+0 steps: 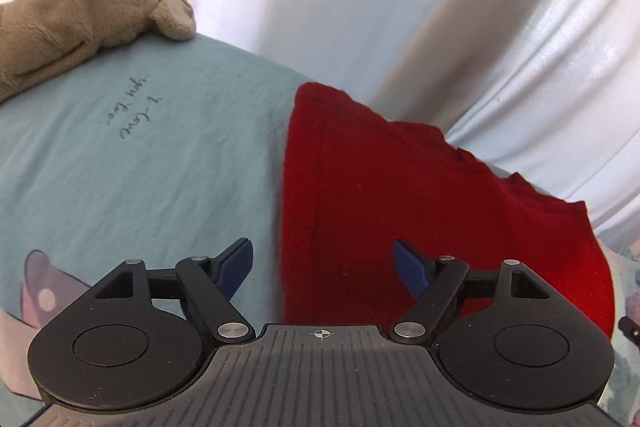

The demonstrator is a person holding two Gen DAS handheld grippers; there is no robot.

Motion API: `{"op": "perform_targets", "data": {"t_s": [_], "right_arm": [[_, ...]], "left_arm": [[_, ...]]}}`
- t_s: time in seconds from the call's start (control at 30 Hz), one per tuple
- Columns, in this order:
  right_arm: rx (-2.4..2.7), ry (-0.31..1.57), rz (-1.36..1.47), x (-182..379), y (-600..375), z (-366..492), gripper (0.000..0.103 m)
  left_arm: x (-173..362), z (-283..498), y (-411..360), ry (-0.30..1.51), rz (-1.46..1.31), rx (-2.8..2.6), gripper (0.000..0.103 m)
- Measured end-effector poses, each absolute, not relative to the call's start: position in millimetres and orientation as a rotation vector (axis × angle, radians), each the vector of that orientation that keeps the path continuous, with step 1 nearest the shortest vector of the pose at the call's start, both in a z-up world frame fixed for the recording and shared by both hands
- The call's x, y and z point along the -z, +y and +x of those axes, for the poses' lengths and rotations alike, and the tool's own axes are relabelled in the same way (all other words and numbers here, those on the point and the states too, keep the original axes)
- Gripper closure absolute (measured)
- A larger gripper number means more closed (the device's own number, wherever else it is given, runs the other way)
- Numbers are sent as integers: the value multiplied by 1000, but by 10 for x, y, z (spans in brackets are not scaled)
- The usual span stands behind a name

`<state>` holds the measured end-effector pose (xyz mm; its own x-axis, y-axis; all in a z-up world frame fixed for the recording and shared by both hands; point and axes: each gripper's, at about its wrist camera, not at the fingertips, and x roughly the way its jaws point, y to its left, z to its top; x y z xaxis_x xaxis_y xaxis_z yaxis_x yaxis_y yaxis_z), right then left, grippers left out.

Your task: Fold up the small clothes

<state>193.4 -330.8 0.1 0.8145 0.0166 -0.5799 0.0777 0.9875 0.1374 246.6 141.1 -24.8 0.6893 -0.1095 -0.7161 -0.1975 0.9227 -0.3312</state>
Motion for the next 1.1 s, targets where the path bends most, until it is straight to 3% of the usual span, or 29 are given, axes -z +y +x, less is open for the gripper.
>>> {"op": "perform_targets", "data": {"t_s": [0.53, 0.6, 0.77, 0.87, 1.03, 1.1], "right_arm": [[-12, 661, 255, 82, -3275, 1946, 39], [-16, 666, 262, 94, -3268, 1955, 39], [-32, 660, 268, 102, -3241, 1975, 39], [-41, 660, 271, 96, -3236, 2004, 39], [-58, 698, 373, 175, -3426, 2181, 26], [-66, 740, 428, 240, -3531, 2282, 26]], "left_arm": [[644, 3016, 1381, 928, -582, 45, 18], [647, 3061, 1398, 931, -598, 41, 26], [605, 3056, 1424, 915, -583, 65, 64], [499, 2990, 1462, 881, -579, 80, 78], [457, 2906, 1588, 868, -632, 105, 77], [532, 2921, 1610, 899, -634, 97, 68]]}}
